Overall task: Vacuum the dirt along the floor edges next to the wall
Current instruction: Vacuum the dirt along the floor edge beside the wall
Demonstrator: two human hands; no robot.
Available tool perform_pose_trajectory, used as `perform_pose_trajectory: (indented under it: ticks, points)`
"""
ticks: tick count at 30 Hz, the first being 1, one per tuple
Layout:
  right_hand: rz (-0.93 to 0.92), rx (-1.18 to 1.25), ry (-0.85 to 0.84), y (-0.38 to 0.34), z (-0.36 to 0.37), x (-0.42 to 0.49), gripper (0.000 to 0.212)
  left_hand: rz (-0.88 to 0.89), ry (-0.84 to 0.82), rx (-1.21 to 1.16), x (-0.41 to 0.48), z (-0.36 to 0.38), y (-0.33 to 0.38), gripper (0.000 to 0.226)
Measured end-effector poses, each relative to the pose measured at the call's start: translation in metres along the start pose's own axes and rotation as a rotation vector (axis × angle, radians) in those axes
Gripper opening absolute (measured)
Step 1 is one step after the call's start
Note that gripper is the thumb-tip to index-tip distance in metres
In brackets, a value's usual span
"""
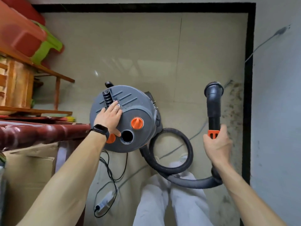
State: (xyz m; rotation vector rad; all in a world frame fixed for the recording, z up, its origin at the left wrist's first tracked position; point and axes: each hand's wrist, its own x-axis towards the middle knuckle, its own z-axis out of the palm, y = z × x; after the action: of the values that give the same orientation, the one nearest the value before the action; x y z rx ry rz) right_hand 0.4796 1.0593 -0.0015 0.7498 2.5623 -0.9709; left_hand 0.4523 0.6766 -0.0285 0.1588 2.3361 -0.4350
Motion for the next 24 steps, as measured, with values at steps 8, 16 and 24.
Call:
perform_pose_trajectory:
  ticks: [8,16,24]
  points:
    - [0.001,0.049,0.268,0.018,-0.115,-0.032,0.024,-0.101,-0.006,0.026,-0.037,-0.005,0.039,0.095]
    - [0.259,0.780,0.385,0.056,-0.150,-0.059,0.031,0.177,0.131,-0.565,-0.060,-0.080,0.197,0.077]
    - [0.408,1.256,0.277,0.122,-0.173,-0.007,0.031,0.622,-0.431,-0.683,-0.077,-0.169,0.392,0.065]
